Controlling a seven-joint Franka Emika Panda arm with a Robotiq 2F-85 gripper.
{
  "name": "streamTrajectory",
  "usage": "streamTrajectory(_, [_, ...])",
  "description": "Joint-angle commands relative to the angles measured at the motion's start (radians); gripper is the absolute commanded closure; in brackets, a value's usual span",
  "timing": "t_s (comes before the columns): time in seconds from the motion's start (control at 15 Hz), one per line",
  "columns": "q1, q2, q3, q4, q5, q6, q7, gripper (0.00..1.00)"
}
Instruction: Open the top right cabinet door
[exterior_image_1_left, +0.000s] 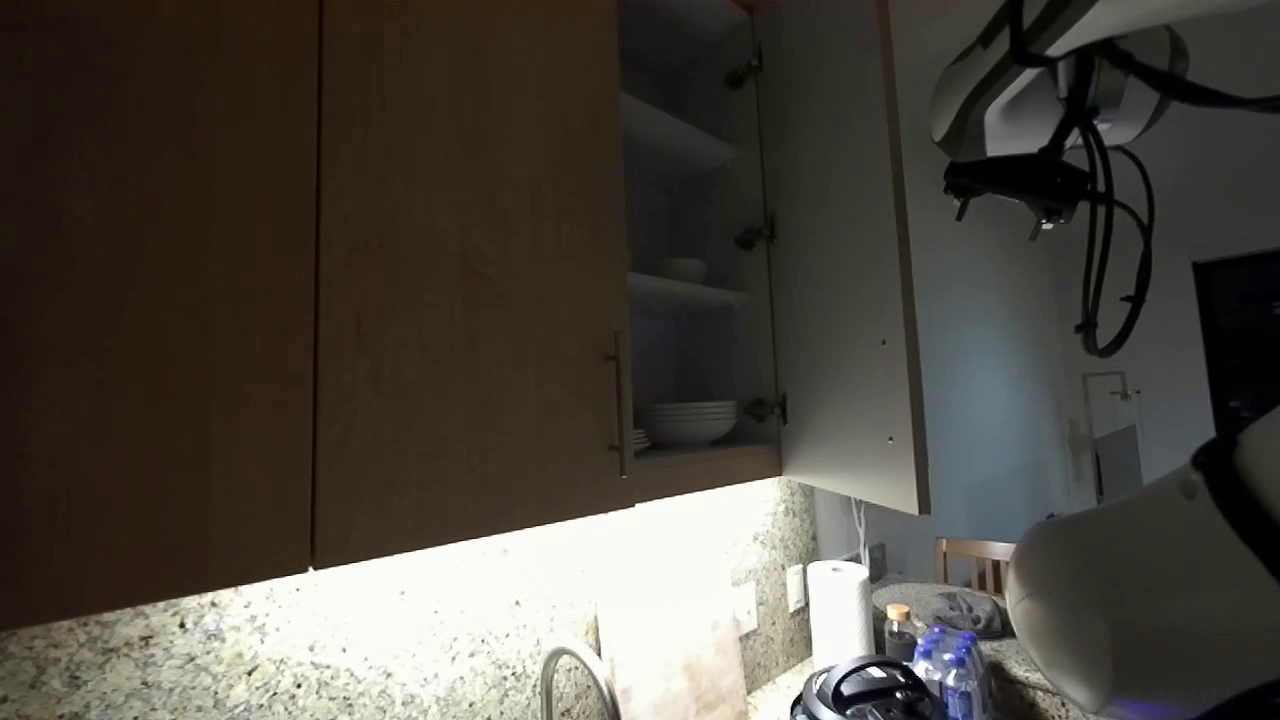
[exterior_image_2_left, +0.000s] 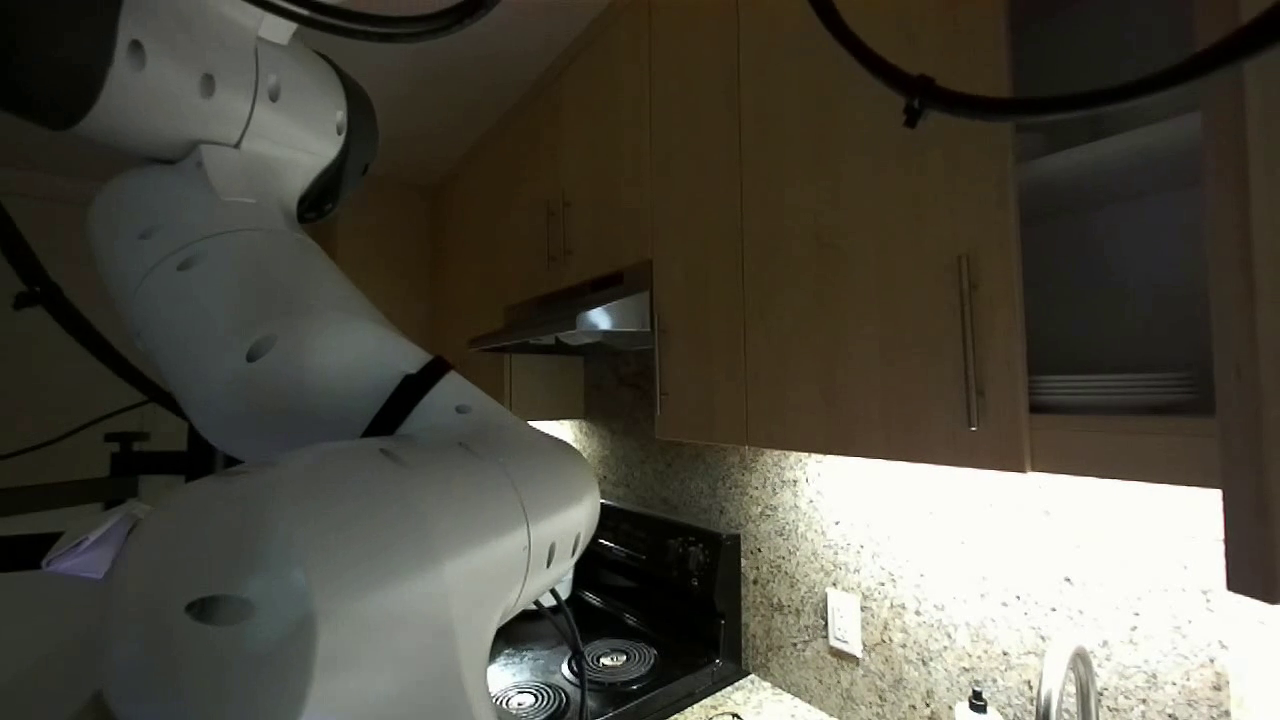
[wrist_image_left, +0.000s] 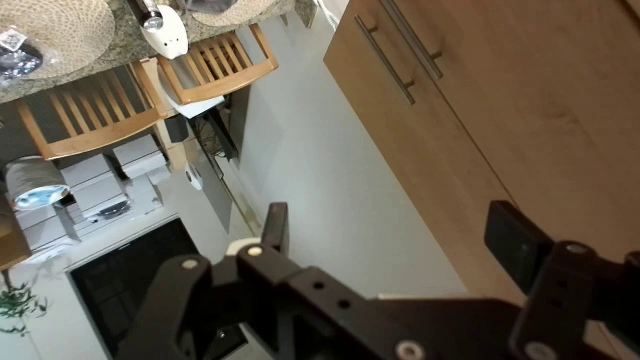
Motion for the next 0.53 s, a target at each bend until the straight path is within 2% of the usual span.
streamTrajectory(0.0, [-0.104,0.054,0.053,0.069,-0.015,-0.006,0.070,0.00])
streamTrajectory(0.2, [-0.096,0.046,0.031,0.078,-0.032,-0.035,-0.034,0.00])
streamTrajectory(0.47, [-0.069,0.021,-0.003,0.018,-0.114,-0.059,-0.197,0.00])
